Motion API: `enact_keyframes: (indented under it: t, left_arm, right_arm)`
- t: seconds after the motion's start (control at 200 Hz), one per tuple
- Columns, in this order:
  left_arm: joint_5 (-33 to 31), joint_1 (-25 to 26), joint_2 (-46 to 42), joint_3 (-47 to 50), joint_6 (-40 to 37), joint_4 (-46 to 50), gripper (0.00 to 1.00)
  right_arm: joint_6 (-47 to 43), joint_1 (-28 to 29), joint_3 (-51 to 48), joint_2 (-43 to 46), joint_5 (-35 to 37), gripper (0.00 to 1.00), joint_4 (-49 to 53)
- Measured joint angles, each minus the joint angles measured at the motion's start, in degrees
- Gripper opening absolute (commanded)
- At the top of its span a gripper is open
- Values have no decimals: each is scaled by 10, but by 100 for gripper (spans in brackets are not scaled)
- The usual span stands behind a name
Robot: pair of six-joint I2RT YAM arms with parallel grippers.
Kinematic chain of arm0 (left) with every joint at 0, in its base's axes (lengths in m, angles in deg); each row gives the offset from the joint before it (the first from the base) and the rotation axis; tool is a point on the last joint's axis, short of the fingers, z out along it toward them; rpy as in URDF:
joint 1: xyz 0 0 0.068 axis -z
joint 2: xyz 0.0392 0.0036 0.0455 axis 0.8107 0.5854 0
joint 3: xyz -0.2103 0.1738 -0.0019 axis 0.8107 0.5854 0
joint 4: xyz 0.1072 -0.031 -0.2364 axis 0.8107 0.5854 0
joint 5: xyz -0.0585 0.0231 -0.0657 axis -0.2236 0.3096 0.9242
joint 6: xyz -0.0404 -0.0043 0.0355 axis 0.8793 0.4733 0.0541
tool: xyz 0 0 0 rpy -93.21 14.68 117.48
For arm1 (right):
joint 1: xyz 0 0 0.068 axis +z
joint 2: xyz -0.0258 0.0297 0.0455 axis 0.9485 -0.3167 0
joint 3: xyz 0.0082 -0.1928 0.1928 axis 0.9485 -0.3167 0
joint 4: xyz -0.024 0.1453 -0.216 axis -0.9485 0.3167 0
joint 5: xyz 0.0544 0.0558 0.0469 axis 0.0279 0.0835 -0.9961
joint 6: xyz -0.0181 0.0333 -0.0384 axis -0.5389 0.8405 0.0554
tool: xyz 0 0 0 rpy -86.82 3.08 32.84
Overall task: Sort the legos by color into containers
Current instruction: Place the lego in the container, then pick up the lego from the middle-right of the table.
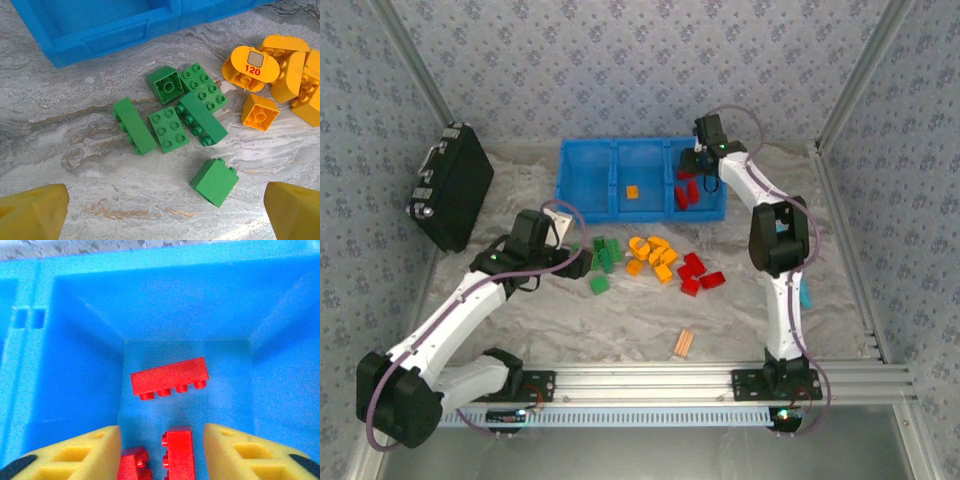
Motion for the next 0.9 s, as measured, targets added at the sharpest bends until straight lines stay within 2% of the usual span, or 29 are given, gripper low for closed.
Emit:
enact_keyframes:
  t: [0.145,0.25,0.545,0.67,0.765,0.9]
  left_arm:
    - [0,0,-14,1,0,0,100]
    - [0,0,-29,3,0,0,100]
    - [2,0,-39,11,0,-1,100]
    - [12,0,-39,11,0,-1,100]
    - [17,0,-38,11,0,-1,100]
    - [24,0,-38,11,0,-2,100]
  right_arm:
    - [-3,6,-35,33,3,42,0]
    - [-6,18,-106,85,11,42,-4]
    - [29,35,-411,384,29,44,5]
    - [116,40,-527,492,25,49,13]
    - [213,61,-619,549,27,43,18]
    - [365,83,-729,602,26,46,9]
